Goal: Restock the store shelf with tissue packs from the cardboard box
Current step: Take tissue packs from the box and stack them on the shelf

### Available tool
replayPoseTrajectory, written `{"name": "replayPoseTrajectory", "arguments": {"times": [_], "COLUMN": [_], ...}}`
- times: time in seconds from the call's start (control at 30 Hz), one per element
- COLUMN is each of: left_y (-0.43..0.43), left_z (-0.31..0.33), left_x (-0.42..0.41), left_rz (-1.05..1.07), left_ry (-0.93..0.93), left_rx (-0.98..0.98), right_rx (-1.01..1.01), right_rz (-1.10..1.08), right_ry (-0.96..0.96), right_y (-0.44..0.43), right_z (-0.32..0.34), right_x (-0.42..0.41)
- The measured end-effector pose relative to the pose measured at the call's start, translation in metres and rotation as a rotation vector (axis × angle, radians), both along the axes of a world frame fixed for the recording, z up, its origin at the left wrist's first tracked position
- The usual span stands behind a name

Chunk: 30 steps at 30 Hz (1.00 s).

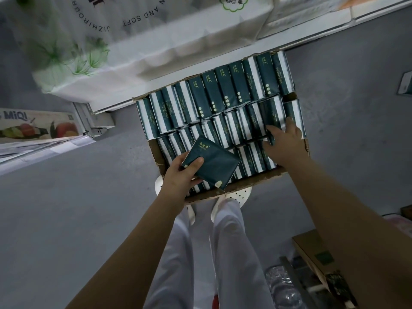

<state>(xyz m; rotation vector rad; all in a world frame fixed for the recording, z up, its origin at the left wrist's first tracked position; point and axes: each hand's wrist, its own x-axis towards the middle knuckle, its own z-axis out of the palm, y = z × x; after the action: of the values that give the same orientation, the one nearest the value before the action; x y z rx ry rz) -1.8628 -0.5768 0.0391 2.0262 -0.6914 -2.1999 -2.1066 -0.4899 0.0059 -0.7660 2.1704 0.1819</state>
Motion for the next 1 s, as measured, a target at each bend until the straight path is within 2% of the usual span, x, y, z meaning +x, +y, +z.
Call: {"name": "replayPoseTrajectory", "arguments": {"times": [0.23,0.33,0.43,0.57,0.7,1.0], "left_y": [0.005,0.008,0.009,0.009,0.005,-0.026], "left_z": [-0.008,-0.008,-0.005,0.008,0.043,0.207], "left_x": [0.002,0.004,0.004,0.007,0.009,0.022], "left_rz": [-0.025,-0.039,-0.020,0.022,0.042,0.149], "left_ry": [-0.013,-0.030,-0.081,-0.120,-0.111,0.032], "left_rx": [0.003,0.000,-0.007,-0.012,-0.023,-0.163], "right_rx": [0.061,0.088,0.036,-0.254,-0.413,-0.773], "right_rz": [0.091,0.197,0.236,0.011,-0.223,-0.879], "right_ry": [0.036,0.076,0.131,0.027,-0.155,-0.327], "right_y": [0.005,0.010,0.011,0.011,0.008,-0.030], "right_z": [-0.015,-0.018,-0.010,0.018,0.067,0.243], "right_x": [-0.003,-0.008,-0.006,0.012,0.038,0.084]}}
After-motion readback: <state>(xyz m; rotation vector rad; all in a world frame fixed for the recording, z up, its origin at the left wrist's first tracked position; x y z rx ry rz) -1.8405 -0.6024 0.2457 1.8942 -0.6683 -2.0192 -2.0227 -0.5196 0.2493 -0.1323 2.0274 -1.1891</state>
